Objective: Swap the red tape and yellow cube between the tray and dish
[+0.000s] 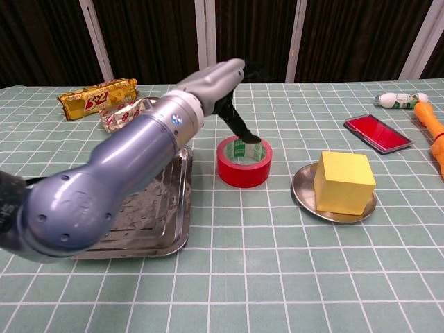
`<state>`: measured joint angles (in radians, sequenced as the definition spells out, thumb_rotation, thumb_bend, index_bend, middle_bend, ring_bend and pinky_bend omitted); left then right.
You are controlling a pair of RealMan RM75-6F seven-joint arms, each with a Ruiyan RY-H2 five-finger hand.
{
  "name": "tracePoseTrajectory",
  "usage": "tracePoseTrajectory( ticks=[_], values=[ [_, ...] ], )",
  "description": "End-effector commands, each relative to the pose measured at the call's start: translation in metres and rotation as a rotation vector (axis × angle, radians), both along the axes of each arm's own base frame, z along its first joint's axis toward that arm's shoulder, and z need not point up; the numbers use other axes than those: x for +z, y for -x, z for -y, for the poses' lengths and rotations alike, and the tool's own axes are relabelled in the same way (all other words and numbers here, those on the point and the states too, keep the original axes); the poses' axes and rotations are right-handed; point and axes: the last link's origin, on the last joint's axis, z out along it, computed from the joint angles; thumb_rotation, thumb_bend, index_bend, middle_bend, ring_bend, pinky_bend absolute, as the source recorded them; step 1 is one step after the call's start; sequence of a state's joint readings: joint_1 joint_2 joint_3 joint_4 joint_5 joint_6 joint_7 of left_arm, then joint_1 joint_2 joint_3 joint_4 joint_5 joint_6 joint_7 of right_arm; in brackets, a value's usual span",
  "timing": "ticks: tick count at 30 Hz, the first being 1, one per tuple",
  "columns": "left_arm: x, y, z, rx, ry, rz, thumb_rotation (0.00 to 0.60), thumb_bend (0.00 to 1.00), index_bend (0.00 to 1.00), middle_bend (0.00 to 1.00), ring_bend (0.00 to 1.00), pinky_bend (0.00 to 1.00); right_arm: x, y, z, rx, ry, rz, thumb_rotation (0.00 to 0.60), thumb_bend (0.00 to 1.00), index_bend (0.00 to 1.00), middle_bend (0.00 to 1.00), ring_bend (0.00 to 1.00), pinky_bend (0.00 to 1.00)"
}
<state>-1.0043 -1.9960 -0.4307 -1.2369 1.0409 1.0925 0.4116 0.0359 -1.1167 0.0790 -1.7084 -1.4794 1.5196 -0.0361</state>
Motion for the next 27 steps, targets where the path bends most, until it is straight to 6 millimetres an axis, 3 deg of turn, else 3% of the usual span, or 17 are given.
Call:
tracePoseTrajectory(
  ticks=[1, 5, 7, 12, 15, 19, 27],
  values=[
    [0.071, 0.022, 0.025, -0.061, -0.131, -0.075, 0.600, 0.00, 0.15, 0.00, 0.00, 0.00, 0.000, 0.000, 0.001, -0.004, 0.005, -0.004, 0.600, 0.02, 0.00, 0.00, 0.00, 0.00],
    [0.127, 0.090, 0.069, -0.022, -0.281, -0.179, 0.600, 0.00, 0.17, 0.00, 0.00, 0.00, -0.003, -0.004, 0.001, 0.006, -0.006, -0.004, 0.600, 0.02, 0.00, 0.00, 0.00, 0.00],
    [0.150, 0.137, 0.090, 0.059, -0.341, -0.168, 0.600, 0.00, 0.18, 0.00, 0.00, 0.00, -0.007, -0.006, 0.001, 0.016, -0.022, -0.009, 0.600, 0.02, 0.00, 0.00, 0.00, 0.00],
    [0.194, 0.230, 0.125, 0.227, -0.336, -0.009, 0.600, 0.00, 0.18, 0.00, 0.00, 0.00, -0.024, -0.019, 0.011, 0.059, -0.140, 0.026, 0.600, 0.02, 0.00, 0.00, 0.00, 0.00],
    [0.207, 0.265, 0.137, 0.270, -0.351, -0.045, 0.600, 0.00, 0.18, 0.00, 0.00, 0.00, -0.036, -0.035, 0.030, 0.090, -0.232, 0.064, 0.600, 0.02, 0.00, 0.00, 0.00, 0.00],
    [0.209, 0.282, 0.149, 0.297, -0.350, -0.091, 0.600, 0.00, 0.18, 0.00, 0.00, 0.00, -0.051, -0.062, 0.062, 0.110, -0.319, 0.128, 0.600, 0.02, 0.00, 0.00, 0.00, 0.00],
    [0.194, 0.286, 0.147, 0.311, -0.320, -0.136, 0.600, 0.00, 0.18, 0.00, 0.00, 0.00, -0.094, -0.111, 0.109, 0.110, -0.452, 0.142, 0.600, 0.02, 0.00, 0.00, 0.00, 0.00]
  ],
)
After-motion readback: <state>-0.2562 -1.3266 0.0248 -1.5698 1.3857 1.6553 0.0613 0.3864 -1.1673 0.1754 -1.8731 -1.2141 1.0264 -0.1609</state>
